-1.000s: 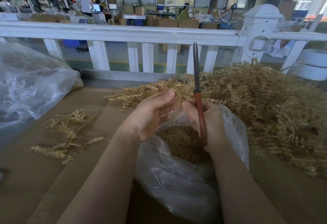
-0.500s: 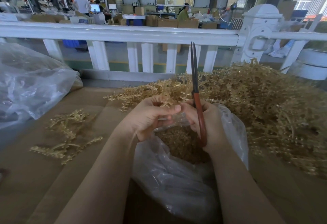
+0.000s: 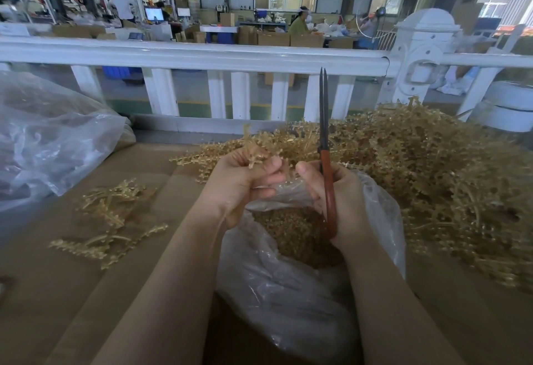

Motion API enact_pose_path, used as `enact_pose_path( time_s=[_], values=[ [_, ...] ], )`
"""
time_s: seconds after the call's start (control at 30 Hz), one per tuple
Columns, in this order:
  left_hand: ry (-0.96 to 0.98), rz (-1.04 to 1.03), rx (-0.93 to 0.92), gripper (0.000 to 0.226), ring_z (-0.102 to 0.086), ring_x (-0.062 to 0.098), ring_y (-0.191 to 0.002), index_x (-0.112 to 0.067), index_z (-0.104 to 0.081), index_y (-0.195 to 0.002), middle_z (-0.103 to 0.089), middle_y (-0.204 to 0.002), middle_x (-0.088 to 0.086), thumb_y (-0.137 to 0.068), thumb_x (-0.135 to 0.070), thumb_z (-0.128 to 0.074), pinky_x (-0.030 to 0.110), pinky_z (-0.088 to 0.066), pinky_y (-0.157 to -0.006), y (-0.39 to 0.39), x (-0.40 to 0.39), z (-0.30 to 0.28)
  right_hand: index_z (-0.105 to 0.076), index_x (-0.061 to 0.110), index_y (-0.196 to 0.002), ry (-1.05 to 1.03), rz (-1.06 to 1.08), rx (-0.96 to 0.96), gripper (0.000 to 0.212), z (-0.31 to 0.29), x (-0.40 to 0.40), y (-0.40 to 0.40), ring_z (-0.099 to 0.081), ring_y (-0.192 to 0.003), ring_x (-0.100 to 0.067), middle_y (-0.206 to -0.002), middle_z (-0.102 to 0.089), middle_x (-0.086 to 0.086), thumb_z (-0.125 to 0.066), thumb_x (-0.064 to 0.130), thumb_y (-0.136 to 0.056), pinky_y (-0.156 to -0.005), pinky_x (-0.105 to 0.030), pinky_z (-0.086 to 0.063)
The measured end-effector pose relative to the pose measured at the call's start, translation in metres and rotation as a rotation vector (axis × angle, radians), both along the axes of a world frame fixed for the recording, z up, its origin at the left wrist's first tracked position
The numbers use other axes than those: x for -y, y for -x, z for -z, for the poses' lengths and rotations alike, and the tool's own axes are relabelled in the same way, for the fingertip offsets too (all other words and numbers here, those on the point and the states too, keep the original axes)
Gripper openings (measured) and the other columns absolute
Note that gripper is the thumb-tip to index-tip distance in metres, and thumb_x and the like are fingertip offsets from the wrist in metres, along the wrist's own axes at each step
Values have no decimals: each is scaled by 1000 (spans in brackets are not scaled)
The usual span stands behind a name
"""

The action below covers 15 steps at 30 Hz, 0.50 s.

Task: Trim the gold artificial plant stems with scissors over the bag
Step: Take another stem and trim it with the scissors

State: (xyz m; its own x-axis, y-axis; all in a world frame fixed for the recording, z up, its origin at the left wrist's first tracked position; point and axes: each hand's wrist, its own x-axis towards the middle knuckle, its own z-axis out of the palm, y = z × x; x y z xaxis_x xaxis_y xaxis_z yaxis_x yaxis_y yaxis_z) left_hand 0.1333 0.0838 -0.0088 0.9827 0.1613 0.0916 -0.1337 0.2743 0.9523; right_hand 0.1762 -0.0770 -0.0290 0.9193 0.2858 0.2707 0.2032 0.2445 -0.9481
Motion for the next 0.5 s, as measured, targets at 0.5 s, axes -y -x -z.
enact_pose_path(
  time_s=[0.5],
  values=[
    [46, 33, -33, 46, -76, 28, -84, 1, -59, -107, -76, -93, 14, -74, -26, -74, 27, -59, -64, 0, 13, -1, -78, 31, -79, 69, 46, 6, 15, 5, -1, -4, -69, -70, -9, -72, -72, 5, -77, 20, -89, -74, -35, -54]
  ],
)
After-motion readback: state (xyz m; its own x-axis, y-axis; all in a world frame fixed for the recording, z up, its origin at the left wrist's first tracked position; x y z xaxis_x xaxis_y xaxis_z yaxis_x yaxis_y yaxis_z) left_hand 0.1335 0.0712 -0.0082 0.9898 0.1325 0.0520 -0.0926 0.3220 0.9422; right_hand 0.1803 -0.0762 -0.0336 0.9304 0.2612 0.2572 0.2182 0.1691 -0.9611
